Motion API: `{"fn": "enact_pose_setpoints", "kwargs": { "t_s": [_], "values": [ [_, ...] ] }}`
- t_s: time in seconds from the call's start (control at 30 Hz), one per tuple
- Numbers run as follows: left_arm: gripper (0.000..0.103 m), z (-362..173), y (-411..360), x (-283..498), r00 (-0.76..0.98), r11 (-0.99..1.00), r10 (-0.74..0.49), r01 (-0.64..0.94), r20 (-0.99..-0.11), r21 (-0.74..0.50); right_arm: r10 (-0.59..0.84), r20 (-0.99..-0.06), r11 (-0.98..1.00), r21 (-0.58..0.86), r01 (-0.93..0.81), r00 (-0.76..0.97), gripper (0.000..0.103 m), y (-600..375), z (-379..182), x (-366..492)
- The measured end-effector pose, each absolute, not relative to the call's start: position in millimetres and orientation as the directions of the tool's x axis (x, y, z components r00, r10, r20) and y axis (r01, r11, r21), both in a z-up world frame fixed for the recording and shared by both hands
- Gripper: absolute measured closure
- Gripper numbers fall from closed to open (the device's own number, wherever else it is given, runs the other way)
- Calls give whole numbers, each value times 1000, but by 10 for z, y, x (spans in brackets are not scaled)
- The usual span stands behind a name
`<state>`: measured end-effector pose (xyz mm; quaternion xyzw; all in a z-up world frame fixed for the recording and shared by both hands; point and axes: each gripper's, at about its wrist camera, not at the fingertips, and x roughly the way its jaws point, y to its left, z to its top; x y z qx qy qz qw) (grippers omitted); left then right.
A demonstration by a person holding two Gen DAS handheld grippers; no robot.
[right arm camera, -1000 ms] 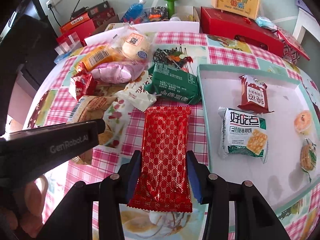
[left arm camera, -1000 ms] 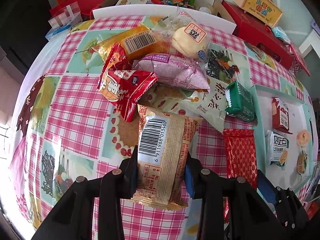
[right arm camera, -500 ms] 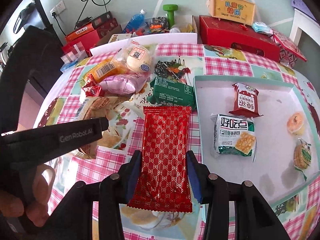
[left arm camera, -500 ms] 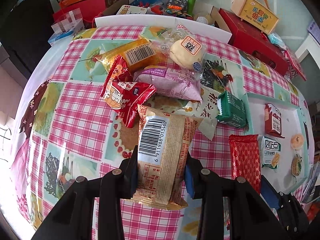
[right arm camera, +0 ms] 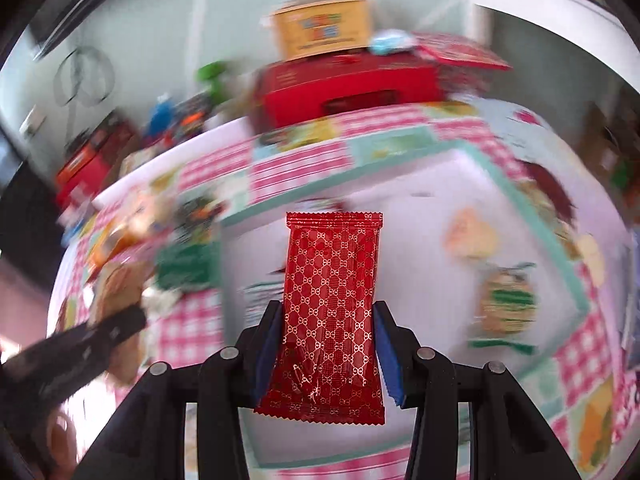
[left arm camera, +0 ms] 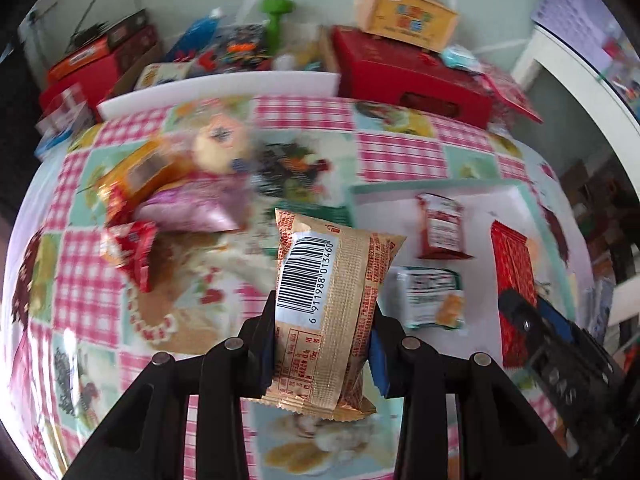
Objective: Organize snacks
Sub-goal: 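Carry both held packs into the white tray and open both grippers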
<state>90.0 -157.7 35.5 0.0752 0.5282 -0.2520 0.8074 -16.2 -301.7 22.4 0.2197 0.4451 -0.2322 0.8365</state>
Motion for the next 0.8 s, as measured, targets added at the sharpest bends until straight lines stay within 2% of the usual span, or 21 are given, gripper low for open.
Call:
{"fn": "enact_pose_setpoints", "kwargs": {
  "t_s": [0.27,0.67,0.73,0.77,0.8],
  "values": [
    [64,311,-2174,484,231,761,-366,632,-901,-147,-247,-852,683,185,707,462,55,-3639,222,-487],
    [63,52,-2400,271,161,717,-335,683,-928,-140,-209,-855,705,204,679,474,55,-3580,182,-452],
    [55,42,-2407,267,166,721,-322,681,-932,-128,-201,-862,712,197,673,465,53,-3567,157,-432],
    [42,31,-2411,275,161,724,-318,678,-934,-130,-201,-865,713,192,674,460,53,-3563,144,-424],
    [36,32,-2402,283,160,727,-320,673,-934,-134,-199,-868,711,192,677,455,53,-3567,132,-422]
  ]
}}
